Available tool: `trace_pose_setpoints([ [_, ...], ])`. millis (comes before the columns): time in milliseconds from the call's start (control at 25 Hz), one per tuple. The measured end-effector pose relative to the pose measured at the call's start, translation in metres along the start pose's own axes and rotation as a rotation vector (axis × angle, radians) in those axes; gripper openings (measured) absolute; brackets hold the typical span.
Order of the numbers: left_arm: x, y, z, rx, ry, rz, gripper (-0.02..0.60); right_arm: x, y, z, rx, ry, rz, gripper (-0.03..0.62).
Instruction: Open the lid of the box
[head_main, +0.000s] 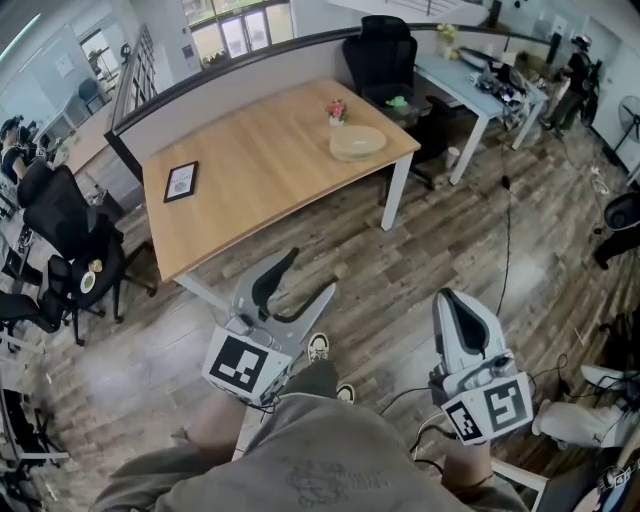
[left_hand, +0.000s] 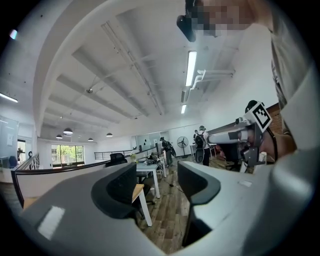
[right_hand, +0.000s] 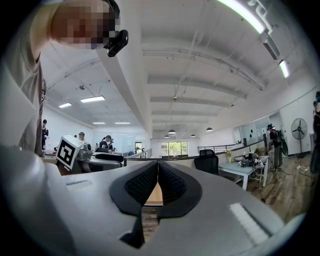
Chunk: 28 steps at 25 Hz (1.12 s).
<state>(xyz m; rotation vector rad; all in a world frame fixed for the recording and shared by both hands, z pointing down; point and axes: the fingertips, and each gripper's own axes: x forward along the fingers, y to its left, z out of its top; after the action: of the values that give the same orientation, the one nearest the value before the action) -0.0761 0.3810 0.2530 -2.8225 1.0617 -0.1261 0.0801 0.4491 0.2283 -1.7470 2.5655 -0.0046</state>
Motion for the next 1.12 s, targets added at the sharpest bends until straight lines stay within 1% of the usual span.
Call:
trace_pose_setpoints([
  [120, 0.004, 0.01, -0.003, -0.001, 0.017, 0.012, 0.257, 0.006, -0.006, -0.003, -0.016, -0.003, -0.021, 0.012],
  [200, 0.008, 0.021, -0.002, 0.012, -0.006, 0.017, 0.256, 0.011, -0.008, -0.005, -0.04, -0.001, -0.025, 0.014],
  [320, 0.018, 0.034, -0.001, 0.025, -0.045, 0.018, 0.256, 0.022, -0.011, -0.007, -0.023, 0.004, -0.012, 0.014],
  [560, 0.05, 0.06, -0.01, 0.007, -0.028, 0.013, 0.256, 0.058, -0.032, -0.014, 0.001, 0.022, -0.02, 0.014],
  [720, 0.077, 0.086, -0.021, -0.007, -0.014, 0.01, 0.256, 0.089, -0.053, -0.014, 0.028, 0.001, -0.043, 0.02],
  [760, 0.085, 0.094, -0.022, -0.007, -0.011, 0.009, 0.256, 0.098, -0.059, -0.013, 0.031, -0.005, -0.049, 0.031],
  [800, 0.092, 0.101, -0.022, -0.007, -0.012, 0.007, 0.256, 0.107, -0.064, -0.012, 0.028, -0.007, -0.053, 0.09],
  [840, 0.1, 0.109, -0.022, -0.006, -0.013, 0.006, 0.256, 0.117, -0.07, -0.011, 0.022, -0.004, -0.06, 0.168],
  [880, 0.108, 0.116, -0.022, -0.006, -0.014, 0.004, 0.256, 0.126, -0.076, -0.011, 0.015, 0.002, -0.069, 0.2],
  [1120, 0.15, 0.165, -0.024, -0.002, -0.001, -0.014, 0.256, 0.185, -0.104, -0.007, 0.003, 0.026, -0.112, 0.222],
])
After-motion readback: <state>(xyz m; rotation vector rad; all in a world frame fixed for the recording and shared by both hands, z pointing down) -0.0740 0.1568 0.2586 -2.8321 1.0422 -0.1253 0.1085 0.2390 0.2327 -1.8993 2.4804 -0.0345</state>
